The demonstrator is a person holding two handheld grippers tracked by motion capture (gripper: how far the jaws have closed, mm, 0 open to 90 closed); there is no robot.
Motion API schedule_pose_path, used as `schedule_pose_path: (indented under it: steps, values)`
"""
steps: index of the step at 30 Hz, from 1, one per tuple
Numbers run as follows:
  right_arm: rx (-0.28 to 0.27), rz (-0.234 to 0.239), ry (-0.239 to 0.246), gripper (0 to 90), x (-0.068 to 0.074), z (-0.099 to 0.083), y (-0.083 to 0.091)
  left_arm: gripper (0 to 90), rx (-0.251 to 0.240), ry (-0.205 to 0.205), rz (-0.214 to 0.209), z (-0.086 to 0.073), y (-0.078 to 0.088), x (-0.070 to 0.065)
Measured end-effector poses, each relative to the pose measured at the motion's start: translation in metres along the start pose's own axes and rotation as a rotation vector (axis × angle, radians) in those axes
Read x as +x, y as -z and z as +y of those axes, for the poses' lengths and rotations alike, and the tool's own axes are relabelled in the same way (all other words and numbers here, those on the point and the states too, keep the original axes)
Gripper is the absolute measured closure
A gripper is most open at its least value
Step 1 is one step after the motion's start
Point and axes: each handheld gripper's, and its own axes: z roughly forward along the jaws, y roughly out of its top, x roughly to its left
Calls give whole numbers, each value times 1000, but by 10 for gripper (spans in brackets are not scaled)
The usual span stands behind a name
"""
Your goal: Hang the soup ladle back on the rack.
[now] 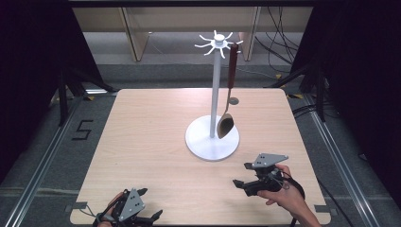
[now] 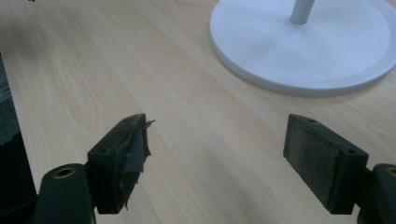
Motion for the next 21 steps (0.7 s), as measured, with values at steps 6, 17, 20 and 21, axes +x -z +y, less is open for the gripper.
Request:
schedule_pose_path:
  steps: [6, 17, 20, 21]
  values:
    - [16, 7, -20, 229, 7, -7, -1, 157, 2, -1, -1, 0, 0, 0]
    - [37, 20, -76, 231, 12, -23, -1, 157, -1, 2, -3, 0, -1, 0]
    - [33, 20, -55, 231, 11, -26, -1, 157, 1, 2, -3, 0, 0, 0]
    - [35, 15, -54, 231, 11, -27, 0, 157, 1, 2, -3, 0, 0, 0]
